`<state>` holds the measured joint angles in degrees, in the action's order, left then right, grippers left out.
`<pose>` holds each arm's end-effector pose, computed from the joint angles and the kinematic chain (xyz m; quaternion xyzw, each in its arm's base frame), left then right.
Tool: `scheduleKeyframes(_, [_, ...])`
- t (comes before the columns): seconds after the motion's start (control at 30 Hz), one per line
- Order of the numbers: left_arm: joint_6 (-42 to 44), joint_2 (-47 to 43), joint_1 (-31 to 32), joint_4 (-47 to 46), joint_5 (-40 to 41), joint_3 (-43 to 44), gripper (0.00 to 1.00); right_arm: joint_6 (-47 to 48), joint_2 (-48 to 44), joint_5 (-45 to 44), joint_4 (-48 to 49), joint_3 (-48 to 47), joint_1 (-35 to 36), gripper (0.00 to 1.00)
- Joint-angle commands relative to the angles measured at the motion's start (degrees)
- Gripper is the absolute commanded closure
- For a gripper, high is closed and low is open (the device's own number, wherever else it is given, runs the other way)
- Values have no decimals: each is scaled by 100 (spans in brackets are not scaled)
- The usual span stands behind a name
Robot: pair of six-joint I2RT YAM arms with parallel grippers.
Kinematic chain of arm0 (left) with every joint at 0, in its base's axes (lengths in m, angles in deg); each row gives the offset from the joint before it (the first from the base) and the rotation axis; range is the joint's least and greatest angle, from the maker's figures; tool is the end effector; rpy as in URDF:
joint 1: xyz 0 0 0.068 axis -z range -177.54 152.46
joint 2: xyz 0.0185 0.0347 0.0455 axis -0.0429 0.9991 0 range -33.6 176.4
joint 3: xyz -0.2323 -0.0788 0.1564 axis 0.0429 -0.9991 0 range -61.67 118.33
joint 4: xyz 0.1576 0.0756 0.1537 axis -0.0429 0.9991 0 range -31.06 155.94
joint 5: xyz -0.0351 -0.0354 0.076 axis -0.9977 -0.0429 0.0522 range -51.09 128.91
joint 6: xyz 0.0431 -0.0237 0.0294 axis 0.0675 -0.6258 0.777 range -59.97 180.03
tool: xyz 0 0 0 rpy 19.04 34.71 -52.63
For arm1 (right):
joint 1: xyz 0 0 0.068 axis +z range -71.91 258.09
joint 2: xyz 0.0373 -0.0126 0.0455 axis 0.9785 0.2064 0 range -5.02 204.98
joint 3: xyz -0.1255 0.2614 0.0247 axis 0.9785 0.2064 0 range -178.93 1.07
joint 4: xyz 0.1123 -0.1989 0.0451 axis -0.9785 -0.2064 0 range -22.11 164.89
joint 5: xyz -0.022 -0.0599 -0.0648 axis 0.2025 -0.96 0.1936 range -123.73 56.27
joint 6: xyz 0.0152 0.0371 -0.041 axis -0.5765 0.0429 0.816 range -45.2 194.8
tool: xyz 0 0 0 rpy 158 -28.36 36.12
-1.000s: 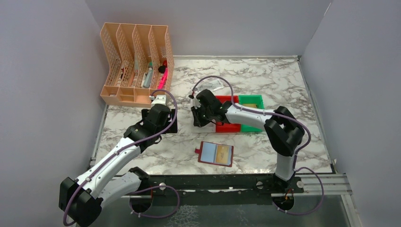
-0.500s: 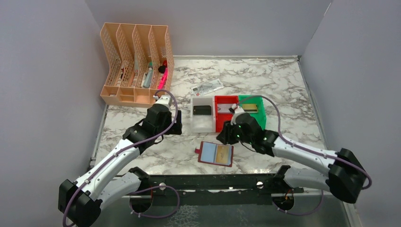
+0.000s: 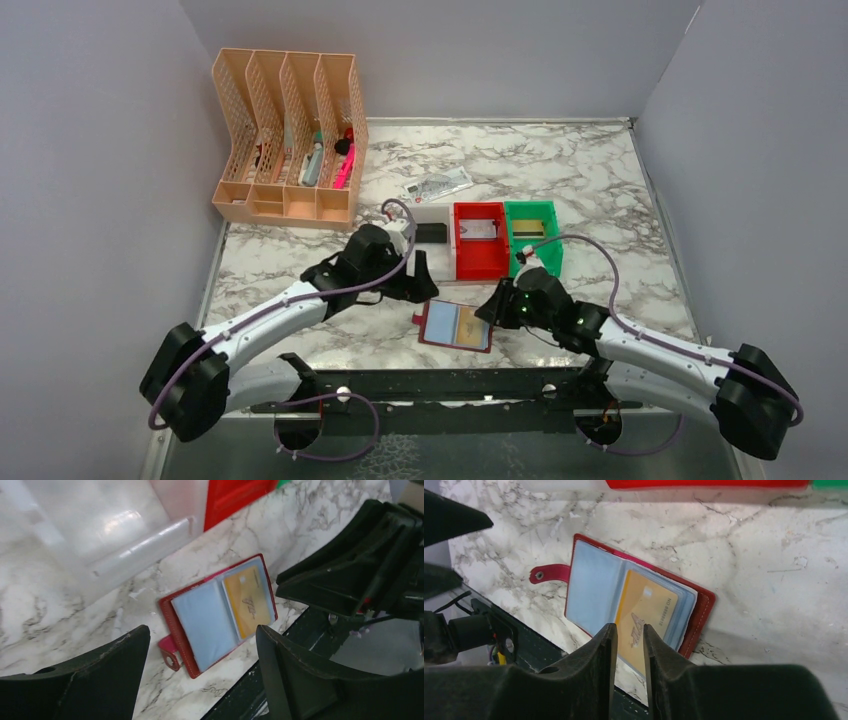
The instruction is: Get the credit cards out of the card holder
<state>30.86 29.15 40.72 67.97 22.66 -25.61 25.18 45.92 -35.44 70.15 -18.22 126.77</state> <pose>0.1504 -0.1331 0.2563 0.1341 0.8731 -0.3553 0.3058 0.0986 0.1103 0.2037 0.0141 0.8923 0.3324 0.3050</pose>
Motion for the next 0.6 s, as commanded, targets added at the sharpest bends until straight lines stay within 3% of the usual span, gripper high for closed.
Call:
scheduleKeyframes(0.0, [-152, 476, 625, -438, -184, 284, 22, -471, 413, 180, 19, 67, 27, 72])
scheduleKeyframes(0.27, [-329, 1296, 1040, -767, -38, 257, 32, -625, 901, 319, 252, 159, 27, 75])
scheduleKeyframes(0.57, [-397, 1601, 1169, -954, -97, 231, 38, -694, 1135, 172, 136, 224, 27, 75])
